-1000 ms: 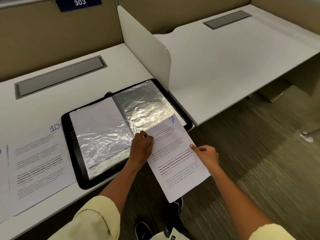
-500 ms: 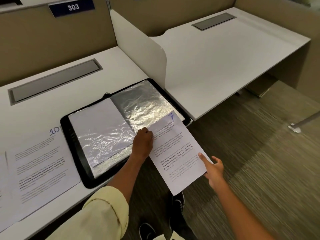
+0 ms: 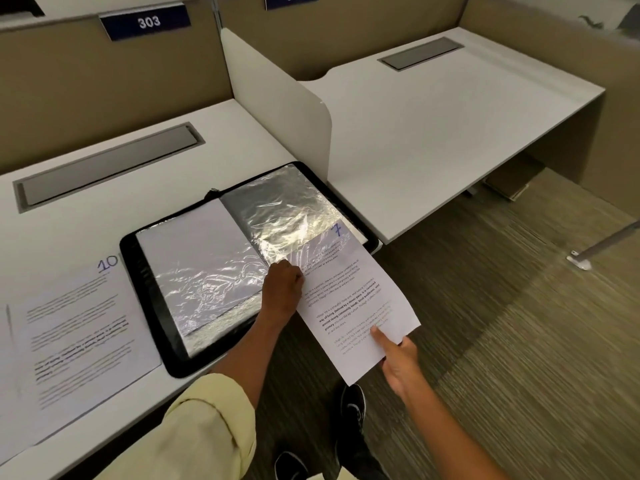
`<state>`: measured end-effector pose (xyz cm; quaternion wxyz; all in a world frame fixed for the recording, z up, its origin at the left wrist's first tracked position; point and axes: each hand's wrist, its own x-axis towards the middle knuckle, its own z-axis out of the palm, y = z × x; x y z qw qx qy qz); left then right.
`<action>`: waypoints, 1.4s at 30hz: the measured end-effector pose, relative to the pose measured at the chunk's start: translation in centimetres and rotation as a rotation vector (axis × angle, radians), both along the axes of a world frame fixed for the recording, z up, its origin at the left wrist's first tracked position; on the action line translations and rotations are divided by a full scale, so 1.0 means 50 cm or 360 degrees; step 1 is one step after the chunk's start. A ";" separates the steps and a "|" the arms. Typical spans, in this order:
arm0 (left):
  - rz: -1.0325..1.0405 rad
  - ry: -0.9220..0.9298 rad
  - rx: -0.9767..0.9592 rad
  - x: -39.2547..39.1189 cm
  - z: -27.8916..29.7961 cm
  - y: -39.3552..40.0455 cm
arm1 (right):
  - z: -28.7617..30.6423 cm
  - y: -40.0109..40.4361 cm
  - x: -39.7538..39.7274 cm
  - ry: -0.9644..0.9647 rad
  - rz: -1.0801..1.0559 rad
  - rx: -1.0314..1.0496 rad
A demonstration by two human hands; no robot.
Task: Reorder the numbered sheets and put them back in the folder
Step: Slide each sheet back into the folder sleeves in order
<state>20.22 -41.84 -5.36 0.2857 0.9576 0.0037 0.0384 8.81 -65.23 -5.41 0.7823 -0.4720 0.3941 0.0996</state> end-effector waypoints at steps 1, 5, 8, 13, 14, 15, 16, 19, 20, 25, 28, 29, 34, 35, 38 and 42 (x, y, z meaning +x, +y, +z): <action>0.0025 0.0007 -0.0013 -0.001 0.000 0.000 | 0.003 0.003 0.009 -0.0005 0.0010 -0.0003; 0.0076 0.0023 -0.0052 0.001 0.005 -0.002 | 0.023 0.022 0.054 -0.0023 0.0050 -0.0032; 0.0083 0.0010 -0.0098 0.004 0.014 -0.007 | 0.035 0.045 0.083 -0.0067 0.0085 -0.0071; 0.0105 0.0002 -0.0167 0.001 0.010 0.000 | 0.040 0.044 0.080 -0.0018 0.0214 -0.0079; 0.0103 -0.0001 -0.0175 0.000 0.008 0.001 | 0.037 0.039 0.074 0.0009 0.0233 -0.0100; 0.0102 -0.0014 -0.0182 -0.001 0.008 0.001 | 0.034 0.032 0.067 0.0030 0.0246 -0.0108; 0.0093 -0.0034 -0.0188 -0.003 0.007 0.000 | 0.031 0.028 0.060 0.0038 0.0250 -0.0101; 0.0040 -0.0125 -0.0180 -0.003 -0.002 -0.006 | 0.030 0.018 0.044 0.0006 0.0298 -0.0120; 0.0031 -0.0143 -0.0172 0.000 -0.004 -0.010 | 0.031 0.017 0.043 -0.0009 0.0316 -0.0134; 0.0014 -0.0147 -0.0154 0.021 0.002 -0.043 | 0.025 0.009 0.047 -0.0041 0.0355 -0.0150; 0.0019 -0.0121 -0.0169 0.034 0.011 -0.060 | 0.017 0.004 0.056 -0.0038 0.0361 -0.0155; 0.0024 -0.0109 -0.0175 0.037 0.014 -0.064 | 0.017 0.004 0.060 -0.0042 0.0359 -0.0157; 0.0038 -0.0047 -0.0126 0.045 0.018 -0.069 | 0.029 0.021 0.096 -0.0100 0.0359 -0.0130; 0.0042 -0.0040 -0.0129 0.045 0.018 -0.067 | 0.030 0.028 0.107 -0.0104 0.0374 -0.0133; 0.0046 -0.0026 -0.0169 0.044 0.022 -0.065 | 0.033 0.049 0.145 -0.0113 0.0433 -0.0132; 0.0067 -0.0024 -0.0226 0.045 0.025 -0.063 | 0.040 0.070 0.186 -0.0142 0.0500 -0.0095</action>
